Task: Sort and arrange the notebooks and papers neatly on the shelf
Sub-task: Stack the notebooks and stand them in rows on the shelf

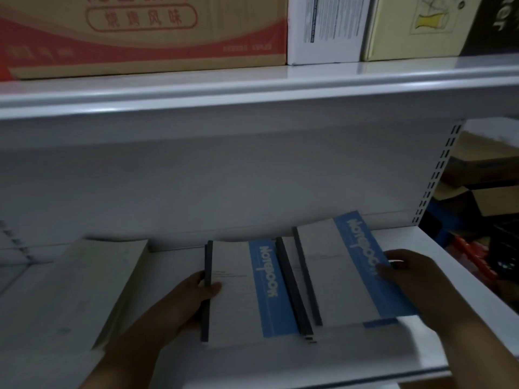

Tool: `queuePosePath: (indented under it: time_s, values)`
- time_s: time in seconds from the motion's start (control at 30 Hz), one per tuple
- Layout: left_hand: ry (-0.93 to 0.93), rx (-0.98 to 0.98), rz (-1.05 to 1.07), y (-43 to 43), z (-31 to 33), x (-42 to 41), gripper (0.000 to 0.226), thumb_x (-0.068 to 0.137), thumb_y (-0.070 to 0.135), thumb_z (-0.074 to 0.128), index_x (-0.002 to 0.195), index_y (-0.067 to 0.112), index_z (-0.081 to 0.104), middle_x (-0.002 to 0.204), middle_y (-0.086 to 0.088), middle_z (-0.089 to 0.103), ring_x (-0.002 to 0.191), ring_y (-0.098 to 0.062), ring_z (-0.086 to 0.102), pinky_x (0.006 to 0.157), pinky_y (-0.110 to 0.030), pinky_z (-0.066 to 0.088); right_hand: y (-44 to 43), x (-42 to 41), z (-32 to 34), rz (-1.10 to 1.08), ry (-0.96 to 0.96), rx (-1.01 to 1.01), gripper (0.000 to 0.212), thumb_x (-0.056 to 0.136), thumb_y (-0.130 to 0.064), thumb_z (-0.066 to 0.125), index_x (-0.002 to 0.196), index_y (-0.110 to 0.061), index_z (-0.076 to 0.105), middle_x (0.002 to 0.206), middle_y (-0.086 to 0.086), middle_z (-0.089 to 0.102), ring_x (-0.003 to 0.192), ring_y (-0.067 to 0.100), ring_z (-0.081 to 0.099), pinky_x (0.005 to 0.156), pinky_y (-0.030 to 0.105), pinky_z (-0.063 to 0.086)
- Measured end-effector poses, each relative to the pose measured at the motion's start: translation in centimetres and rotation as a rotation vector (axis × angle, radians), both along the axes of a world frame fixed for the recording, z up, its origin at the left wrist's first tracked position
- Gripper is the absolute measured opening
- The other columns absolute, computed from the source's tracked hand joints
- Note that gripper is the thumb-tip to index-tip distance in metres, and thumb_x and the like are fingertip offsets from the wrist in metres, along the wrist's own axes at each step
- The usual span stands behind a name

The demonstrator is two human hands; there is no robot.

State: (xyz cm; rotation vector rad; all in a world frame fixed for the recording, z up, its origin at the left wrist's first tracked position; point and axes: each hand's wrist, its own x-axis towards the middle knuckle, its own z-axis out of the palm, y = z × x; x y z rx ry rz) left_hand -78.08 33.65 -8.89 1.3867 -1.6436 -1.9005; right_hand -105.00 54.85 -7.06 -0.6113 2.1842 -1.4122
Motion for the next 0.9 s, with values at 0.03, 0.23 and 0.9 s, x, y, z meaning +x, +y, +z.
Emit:
queuePosePath:
  time_s: [0.03,0.23,0.9]
  values:
    - [0.006,-0.004,-0.009,0.1,0.1,0.0,0.034,0.089,0.019,0.058,0.123,0.018,0.051,0.105,-0.006,0.067,0.094,-0.023,0.065,0.068,-0.030,0.054,-0.6,1.1,0.2,0.019,-0.045,-0.055,0.013,0.081,-0.009,0.067,0.093,-0.010,0.063,0.090,0.012,0.068,0.078,0.028,0.064,0.068,0.037,0.050]
    - [0.017,0.017,-0.047,0.1,0.4,0.7,0.034,0.090,0.043,0.049,0.107,0.019,0.065,0.099,-0.007,0.076,0.095,-0.027,0.069,0.080,-0.036,0.055,-7.2,9.0,-0.4,0.211,0.009,-0.053,0.017,0.080,-0.015,0.070,0.068,-0.022,0.059,0.072,-0.002,0.064,0.064,0.008,0.061,0.056,0.023,0.049]
    - [-0.197,-0.162,-0.117,1.0,1.0,-1.1,0.019,0.097,0.025,0.040,0.098,0.014,0.056,0.084,-0.004,0.063,0.075,-0.018,0.060,0.061,-0.028,0.049,-0.4,2.6,-2.2,0.096,0.085,0.127,0.043,0.087,-0.014,0.062,0.129,-0.010,0.052,0.098,-0.001,0.061,0.082,0.011,0.058,0.067,0.025,0.048]
